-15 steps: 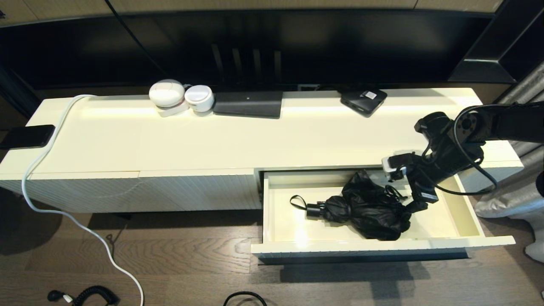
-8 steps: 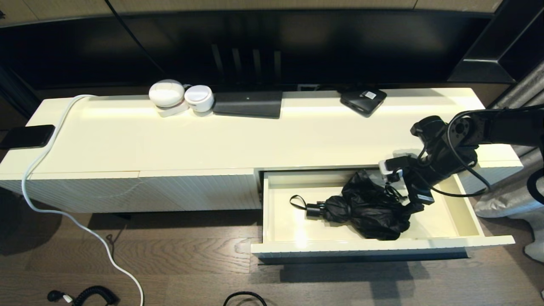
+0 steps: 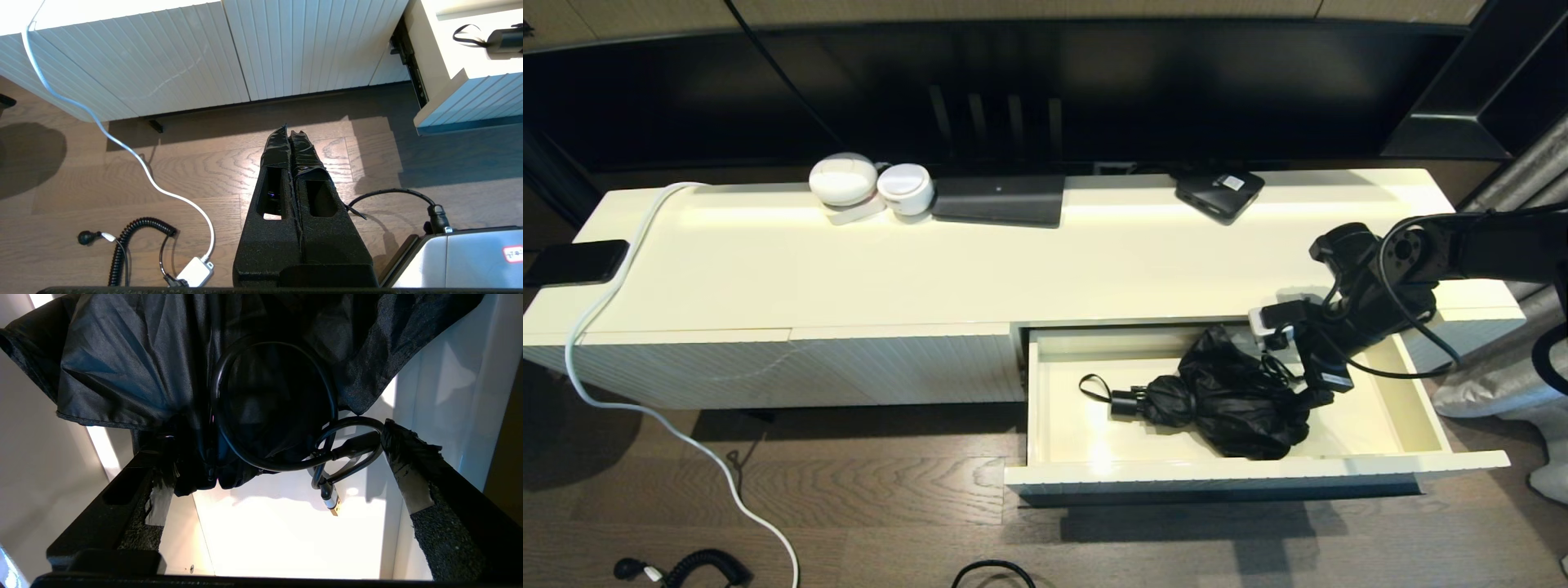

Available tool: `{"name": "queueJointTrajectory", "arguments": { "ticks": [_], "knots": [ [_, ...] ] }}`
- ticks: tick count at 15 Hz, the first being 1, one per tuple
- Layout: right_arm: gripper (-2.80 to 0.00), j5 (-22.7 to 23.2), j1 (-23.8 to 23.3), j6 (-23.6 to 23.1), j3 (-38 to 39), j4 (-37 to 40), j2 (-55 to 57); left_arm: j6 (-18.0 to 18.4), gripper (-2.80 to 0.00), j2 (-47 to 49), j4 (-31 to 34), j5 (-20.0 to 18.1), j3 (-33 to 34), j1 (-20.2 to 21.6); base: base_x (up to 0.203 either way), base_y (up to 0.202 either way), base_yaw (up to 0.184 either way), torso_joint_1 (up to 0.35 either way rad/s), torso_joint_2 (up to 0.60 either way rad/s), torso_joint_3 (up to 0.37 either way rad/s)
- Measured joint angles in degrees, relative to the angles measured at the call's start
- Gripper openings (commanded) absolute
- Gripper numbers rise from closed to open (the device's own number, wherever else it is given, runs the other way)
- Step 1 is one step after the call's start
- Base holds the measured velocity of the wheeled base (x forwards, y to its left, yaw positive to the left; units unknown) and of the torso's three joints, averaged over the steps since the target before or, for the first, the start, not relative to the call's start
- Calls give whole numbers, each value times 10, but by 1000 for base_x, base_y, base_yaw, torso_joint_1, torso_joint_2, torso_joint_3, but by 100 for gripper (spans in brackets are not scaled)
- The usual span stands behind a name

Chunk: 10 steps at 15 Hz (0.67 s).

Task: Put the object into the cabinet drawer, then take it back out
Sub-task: Take the umbrella out of the drawer and put it on the table

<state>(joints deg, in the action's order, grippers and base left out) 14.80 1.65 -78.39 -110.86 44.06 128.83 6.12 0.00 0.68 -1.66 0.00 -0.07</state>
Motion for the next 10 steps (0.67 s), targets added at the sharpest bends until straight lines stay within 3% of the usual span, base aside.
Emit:
{"name": "queueJointTrajectory", "arguments": {
  "ticks": [6, 7, 10],
  "knots": [
    [0, 1, 1, 1, 1, -3, 1, 0, -280, 0, 0, 0, 0, 0, 0, 0, 0, 0, 0, 0],
    [-280, 0, 1, 1, 1, -4, 1, 0, -280, 0, 0, 0, 0, 0, 0, 0, 0, 0, 0, 0],
    [-280, 0, 5, 0, 6, 1, -9, 0, -280, 0, 0, 0, 0, 0, 0, 0, 0, 0, 0, 0]
  ]
}}
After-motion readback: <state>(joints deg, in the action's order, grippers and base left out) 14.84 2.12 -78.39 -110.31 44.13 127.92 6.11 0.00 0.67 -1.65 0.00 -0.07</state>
